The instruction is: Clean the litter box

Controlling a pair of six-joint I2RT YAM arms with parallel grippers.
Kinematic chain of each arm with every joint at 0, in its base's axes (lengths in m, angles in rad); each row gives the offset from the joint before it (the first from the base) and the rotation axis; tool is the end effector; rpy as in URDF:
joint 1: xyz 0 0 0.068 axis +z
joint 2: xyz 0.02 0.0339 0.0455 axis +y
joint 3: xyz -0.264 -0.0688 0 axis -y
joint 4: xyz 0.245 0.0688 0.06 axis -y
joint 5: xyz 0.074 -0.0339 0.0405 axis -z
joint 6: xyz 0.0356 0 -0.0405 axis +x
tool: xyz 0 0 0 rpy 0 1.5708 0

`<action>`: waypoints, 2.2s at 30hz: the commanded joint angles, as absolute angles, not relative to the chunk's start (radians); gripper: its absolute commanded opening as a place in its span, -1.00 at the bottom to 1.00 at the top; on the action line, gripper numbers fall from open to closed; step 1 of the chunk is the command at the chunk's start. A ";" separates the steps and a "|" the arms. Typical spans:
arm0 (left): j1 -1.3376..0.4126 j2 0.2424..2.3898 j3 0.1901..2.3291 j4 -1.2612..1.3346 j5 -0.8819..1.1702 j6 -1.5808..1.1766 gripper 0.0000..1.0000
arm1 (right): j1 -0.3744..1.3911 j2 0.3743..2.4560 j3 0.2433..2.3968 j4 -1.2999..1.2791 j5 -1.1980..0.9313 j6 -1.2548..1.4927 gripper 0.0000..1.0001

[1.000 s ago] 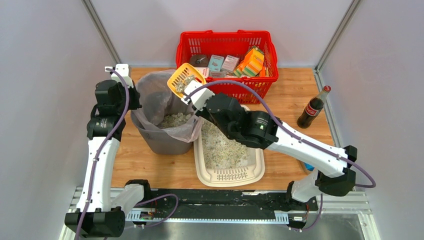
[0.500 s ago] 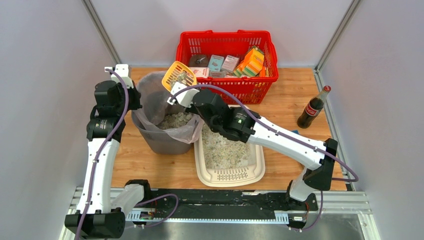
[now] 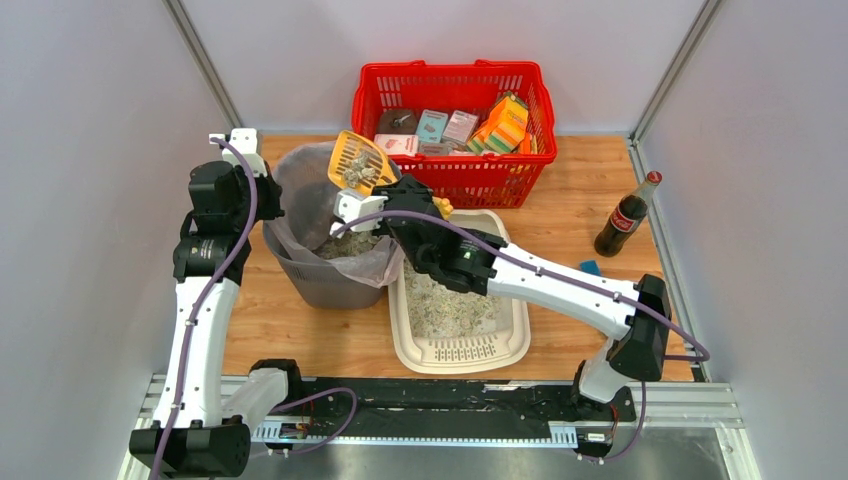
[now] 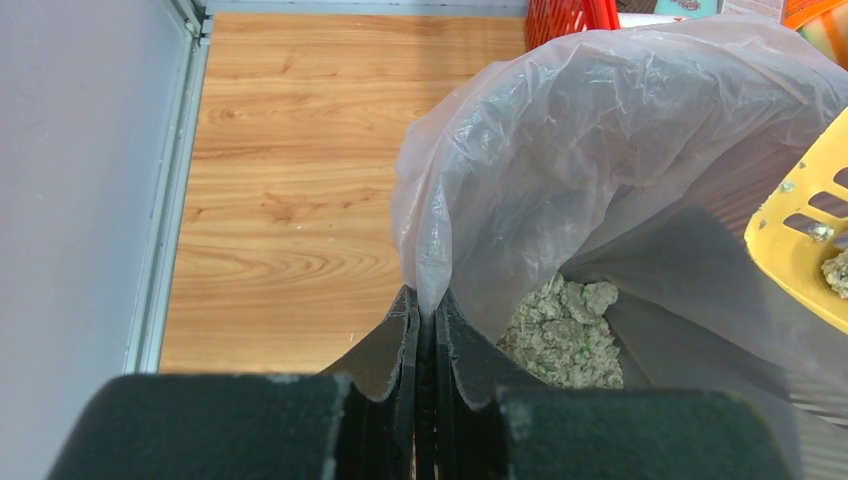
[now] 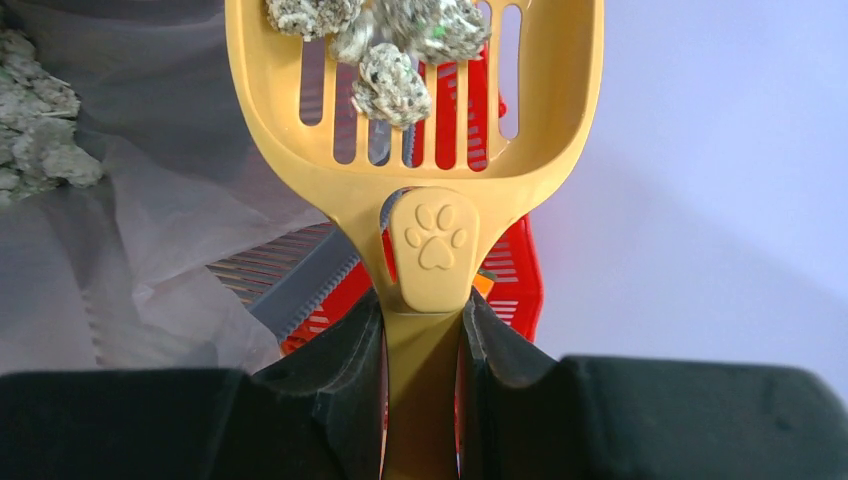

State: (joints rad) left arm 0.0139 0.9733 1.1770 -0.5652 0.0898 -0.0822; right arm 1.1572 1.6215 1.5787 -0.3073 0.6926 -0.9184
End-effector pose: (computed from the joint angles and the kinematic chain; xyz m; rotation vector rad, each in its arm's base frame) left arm 0.2017 -0.0004 0.4014 -0.0329 1.9328 -0.1323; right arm 0.1719 0.3351 0.3918 -1.3271 1.3135 -0.4978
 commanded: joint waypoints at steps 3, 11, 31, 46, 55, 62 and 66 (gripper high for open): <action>-0.006 0.969 1.154 -0.644 0.213 -0.117 -1.00 | 1.198 1.569 1.491 -0.039 0.762 -1.189 -0.99; -0.006 0.968 1.155 -0.644 0.218 -0.118 -1.00 | 1.235 1.605 1.405 0.205 0.841 -1.416 -0.99; -0.005 0.962 1.155 -0.641 0.225 -0.121 -1.00 | 1.299 1.738 1.186 0.958 0.816 -2.097 -0.99; -0.006 0.957 1.154 -0.640 0.235 -0.126 -1.00 | 1.338 1.582 1.258 0.799 0.948 -1.977 -0.99; -0.006 0.960 1.150 -0.635 0.242 -0.129 -1.00 | 1.427 1.513 1.143 0.582 1.057 -1.815 -0.99; -0.006 0.959 1.151 -0.635 0.252 -0.133 -1.00 | 1.476 1.526 1.115 0.252 1.089 -1.514 -0.99; -0.005 0.959 1.150 -0.634 0.252 -0.135 -1.00 | 1.480 1.529 1.109 0.265 1.104 -1.534 -0.99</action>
